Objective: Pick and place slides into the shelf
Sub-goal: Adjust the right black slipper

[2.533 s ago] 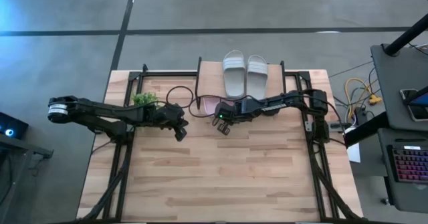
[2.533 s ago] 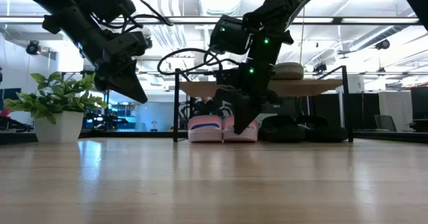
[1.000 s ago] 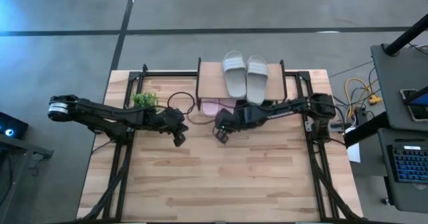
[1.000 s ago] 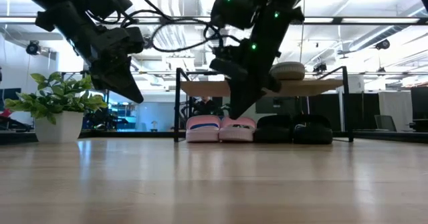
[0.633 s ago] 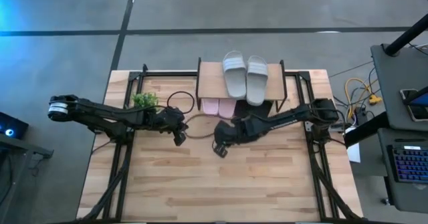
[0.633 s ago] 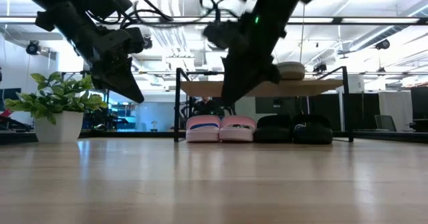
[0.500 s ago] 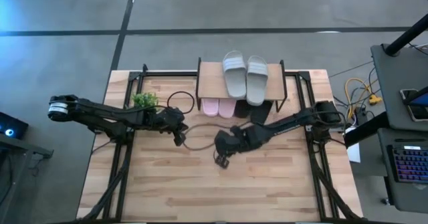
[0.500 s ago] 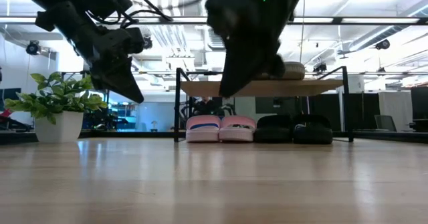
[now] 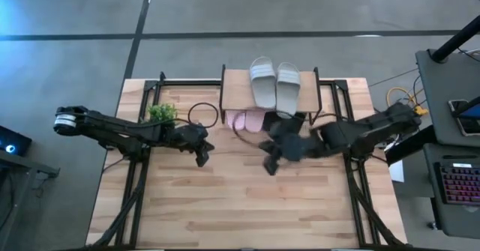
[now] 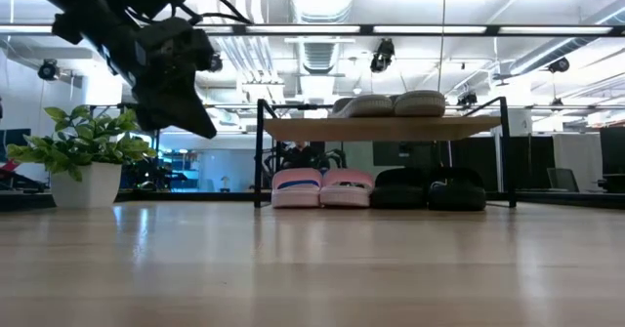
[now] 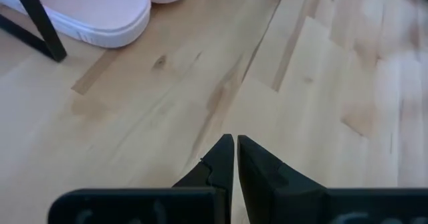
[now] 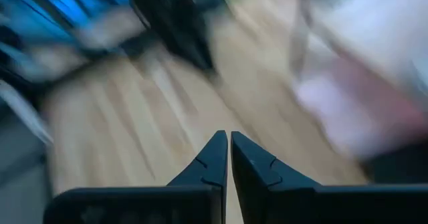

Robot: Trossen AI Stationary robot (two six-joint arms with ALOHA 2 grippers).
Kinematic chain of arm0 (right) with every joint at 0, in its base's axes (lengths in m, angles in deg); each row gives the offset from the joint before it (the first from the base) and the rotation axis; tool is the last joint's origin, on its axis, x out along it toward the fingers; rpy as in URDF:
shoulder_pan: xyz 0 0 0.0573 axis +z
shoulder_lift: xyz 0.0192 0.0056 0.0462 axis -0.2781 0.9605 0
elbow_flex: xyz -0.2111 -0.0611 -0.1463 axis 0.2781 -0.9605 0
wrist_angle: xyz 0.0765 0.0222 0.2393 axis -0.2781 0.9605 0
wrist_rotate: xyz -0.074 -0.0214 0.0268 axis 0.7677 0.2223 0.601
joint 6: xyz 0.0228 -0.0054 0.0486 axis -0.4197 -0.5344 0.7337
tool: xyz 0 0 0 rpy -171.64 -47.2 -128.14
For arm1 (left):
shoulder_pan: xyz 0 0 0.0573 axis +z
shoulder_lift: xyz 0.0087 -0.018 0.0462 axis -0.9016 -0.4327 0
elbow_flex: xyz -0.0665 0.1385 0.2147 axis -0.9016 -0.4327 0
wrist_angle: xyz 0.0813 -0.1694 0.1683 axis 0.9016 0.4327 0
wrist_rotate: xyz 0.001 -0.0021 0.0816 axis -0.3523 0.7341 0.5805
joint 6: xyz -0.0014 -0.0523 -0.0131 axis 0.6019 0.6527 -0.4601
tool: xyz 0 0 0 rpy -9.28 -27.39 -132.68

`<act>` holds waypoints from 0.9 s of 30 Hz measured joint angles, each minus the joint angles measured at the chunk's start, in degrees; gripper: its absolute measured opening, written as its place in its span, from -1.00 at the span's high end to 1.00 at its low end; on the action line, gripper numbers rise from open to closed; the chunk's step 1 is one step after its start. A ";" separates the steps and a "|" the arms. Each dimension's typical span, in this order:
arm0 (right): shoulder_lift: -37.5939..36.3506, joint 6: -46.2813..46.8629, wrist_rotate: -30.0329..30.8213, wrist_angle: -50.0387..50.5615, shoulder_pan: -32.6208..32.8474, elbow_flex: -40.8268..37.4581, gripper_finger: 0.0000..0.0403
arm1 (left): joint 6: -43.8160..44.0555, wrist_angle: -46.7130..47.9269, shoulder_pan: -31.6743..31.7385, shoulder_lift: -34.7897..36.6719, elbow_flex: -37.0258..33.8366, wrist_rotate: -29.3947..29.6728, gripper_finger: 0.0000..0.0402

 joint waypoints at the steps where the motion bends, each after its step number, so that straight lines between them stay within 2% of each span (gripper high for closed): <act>1: -0.45 3.25 1.20 5.49 0.86 -0.09 0.94 | 0.52 0.10 -0.11 0.00 0.00 -0.12 0.97; 3: -0.37 15.12 1.24 19.82 2.73 -0.54 0.94 | 0.94 0.40 -0.36 0.00 -0.02 -0.15 0.97; 5: 0.47 31.27 1.24 33.20 5.29 -1.94 0.94 | 0.95 0.33 -0.73 0.00 -0.02 -0.14 0.97; 7: 0.77 47.31 1.65 41.12 8.52 -4.54 0.94 | 0.96 0.34 -0.99 0.00 -0.02 -0.13 0.97; 9: 0.91 59.04 1.57 42.81 12.04 -8.08 0.94 | 0.94 0.33 -1.16 0.02 -0.02 -0.04 0.97; 12: 0.95 67.25 3.71 36.69 15.33 -13.60 0.94 | 0.92 0.24 -1.31 0.02 -0.02 0.39 0.97; 17: 0.97 75.31 7.67 22.95 14.39 -25.39 0.94 | -0.26 0.21 -1.31 -0.11 -0.02 1.28 0.97; 20: 0.97 75.91 10.01 12.64 12.95 -33.15 0.94 | -1.03 0.07 -1.29 -0.11 -0.04 2.49 0.97; 24: 0.97 73.62 16.87 -5.62 11.40 -42.83 0.94 | -1.74 0.09 -1.29 -0.11 -0.04 4.65 0.97; 27: 0.97 72.42 19.74 -13.56 8.98 -47.80 0.94 | -3.31 0.11 -1.29 -0.11 -0.04 5.70 0.97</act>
